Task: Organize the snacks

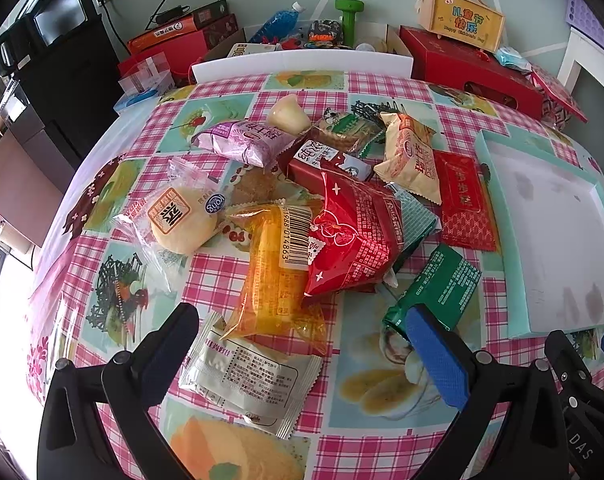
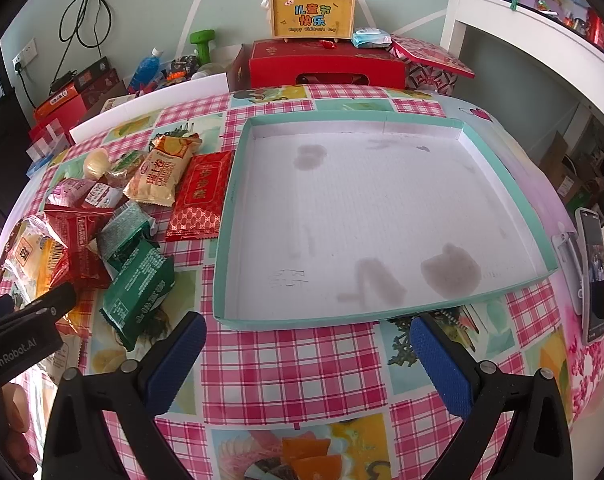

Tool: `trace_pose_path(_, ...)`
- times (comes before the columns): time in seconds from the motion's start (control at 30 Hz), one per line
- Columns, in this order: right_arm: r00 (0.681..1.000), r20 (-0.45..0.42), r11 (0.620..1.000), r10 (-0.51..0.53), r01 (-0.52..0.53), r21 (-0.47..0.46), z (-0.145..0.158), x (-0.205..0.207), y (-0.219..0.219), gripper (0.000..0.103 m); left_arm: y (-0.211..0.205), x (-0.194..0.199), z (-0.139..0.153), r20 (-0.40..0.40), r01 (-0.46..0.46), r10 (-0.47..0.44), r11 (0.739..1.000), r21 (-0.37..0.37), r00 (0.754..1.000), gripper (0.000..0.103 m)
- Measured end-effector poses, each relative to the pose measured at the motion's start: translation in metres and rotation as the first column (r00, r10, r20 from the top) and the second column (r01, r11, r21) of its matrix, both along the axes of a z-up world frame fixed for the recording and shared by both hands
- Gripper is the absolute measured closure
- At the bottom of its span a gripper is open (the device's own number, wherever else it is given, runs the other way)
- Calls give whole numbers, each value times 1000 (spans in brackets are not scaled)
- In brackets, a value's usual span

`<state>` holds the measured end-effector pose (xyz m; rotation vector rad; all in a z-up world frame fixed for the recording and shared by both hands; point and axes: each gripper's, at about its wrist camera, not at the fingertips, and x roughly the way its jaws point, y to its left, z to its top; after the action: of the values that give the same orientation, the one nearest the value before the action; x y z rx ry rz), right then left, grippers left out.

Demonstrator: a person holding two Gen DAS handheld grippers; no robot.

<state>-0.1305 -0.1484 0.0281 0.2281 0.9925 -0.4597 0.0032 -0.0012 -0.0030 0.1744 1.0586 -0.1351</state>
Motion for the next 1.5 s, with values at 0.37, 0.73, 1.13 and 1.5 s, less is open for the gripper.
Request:
trace_pose_path(0.37,1000,-2,1000,0,0,1,-1,0,0,0,1,-1,-1,0,0,0,1000,-2,1000,0)
trace_pose_path(0.73,1000,-3,1000,0,0,1,-2,1,0,0,2,-1,-1,0,1,-1,1000,-1,1000,0)
trace_pose_path(1.13,1000,-5,1000,0,0,2,-1,1,-1,0,2,-2,-2,-2,0,0,1000,-1,1000,0)
trace_pose_path(1.5,1000,-8,1000,0,0,2,-3,1,0,0,3,-3,-4,-2,0,0,1000,-1,1000,0)
